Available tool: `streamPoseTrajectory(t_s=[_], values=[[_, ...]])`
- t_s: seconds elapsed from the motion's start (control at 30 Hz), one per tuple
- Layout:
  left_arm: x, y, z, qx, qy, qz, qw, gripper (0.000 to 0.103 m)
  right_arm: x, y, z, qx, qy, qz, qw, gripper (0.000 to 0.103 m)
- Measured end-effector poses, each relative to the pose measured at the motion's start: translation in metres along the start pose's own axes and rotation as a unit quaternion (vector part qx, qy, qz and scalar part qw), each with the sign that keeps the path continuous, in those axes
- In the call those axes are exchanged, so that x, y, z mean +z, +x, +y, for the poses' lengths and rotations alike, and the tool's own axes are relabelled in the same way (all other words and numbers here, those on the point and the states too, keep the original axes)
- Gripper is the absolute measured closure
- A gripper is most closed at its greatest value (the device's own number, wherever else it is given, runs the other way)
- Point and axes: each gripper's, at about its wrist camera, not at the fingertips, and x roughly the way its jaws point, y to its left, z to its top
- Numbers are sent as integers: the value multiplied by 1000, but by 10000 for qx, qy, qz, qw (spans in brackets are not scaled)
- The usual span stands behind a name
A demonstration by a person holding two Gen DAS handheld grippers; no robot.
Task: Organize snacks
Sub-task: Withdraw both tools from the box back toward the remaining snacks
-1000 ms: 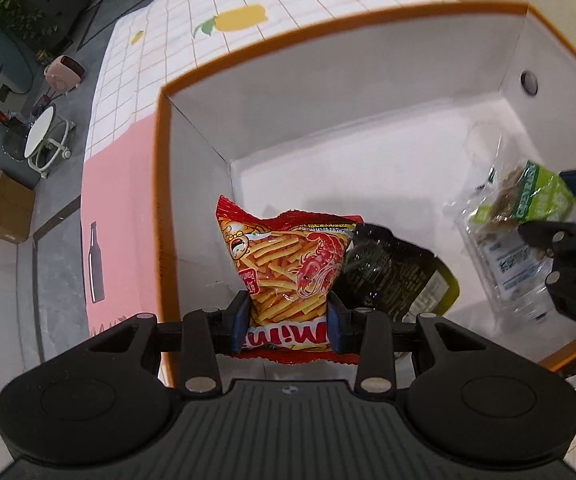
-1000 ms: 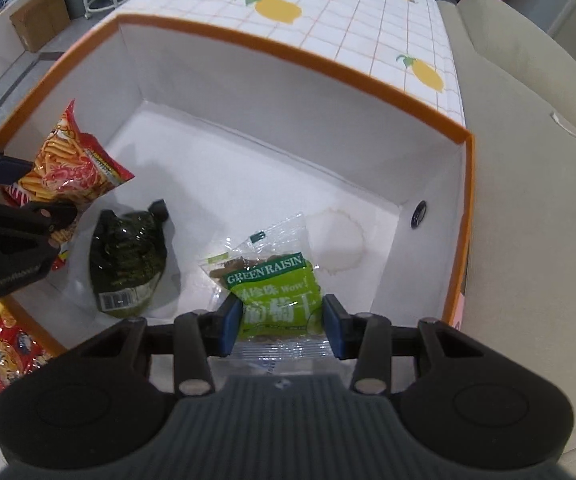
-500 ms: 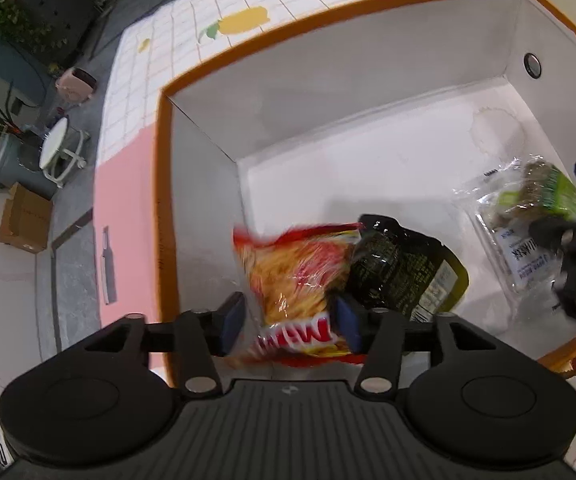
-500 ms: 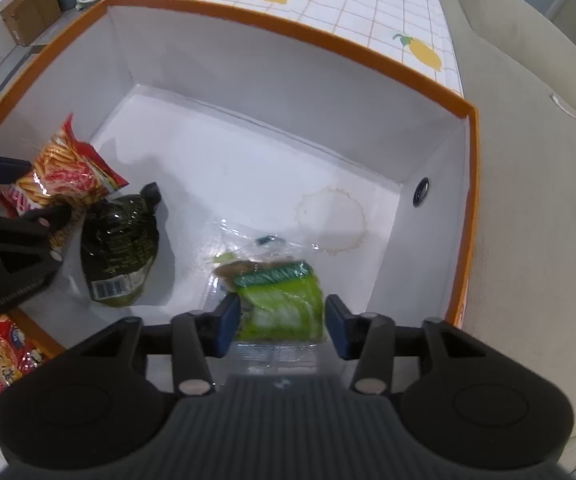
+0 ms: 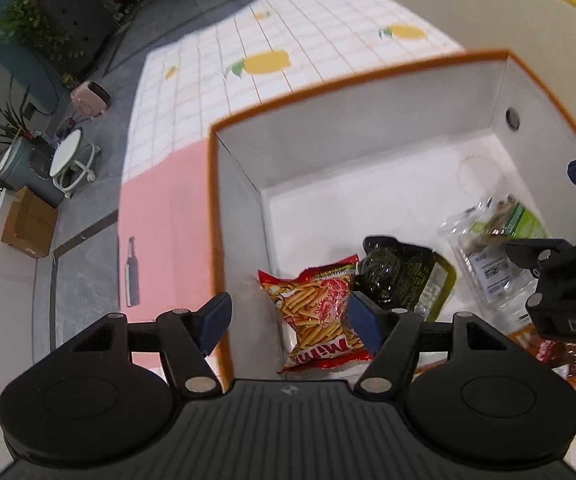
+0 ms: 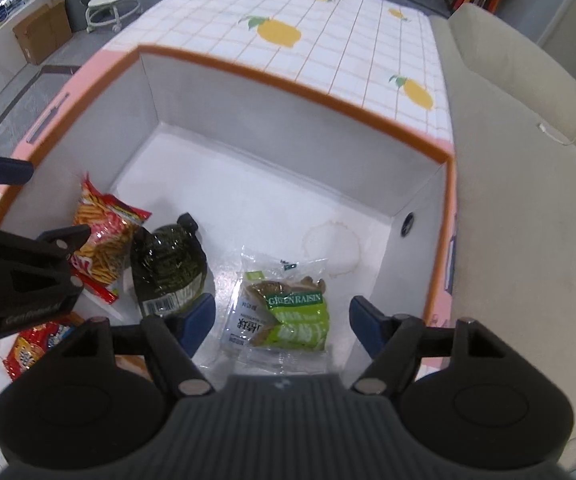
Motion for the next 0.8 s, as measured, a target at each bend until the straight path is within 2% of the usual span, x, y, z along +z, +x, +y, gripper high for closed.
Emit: streamPoseTrajectory(t_s=[0.2, 0.37, 0.67, 0.8], values=[[-11, -48, 9, -72, -120, -523, 9985, 25, -8, -41, -4, 46, 207, -373, 9991, 31], [-23, -91, 13, -240, -333, -979, 9944, 25, -27, -85, -4, 148, 409, -859, 9954, 31], [-66, -162, 7, -553, -617, -1840, 9794, 25, -87, -154, 2, 153, 551, -1699, 9838, 31], [-91, -182, -1, -550, -641, -2125, 9735, 25, -117, -173, 2, 143, 698, -1933, 9785, 31]])
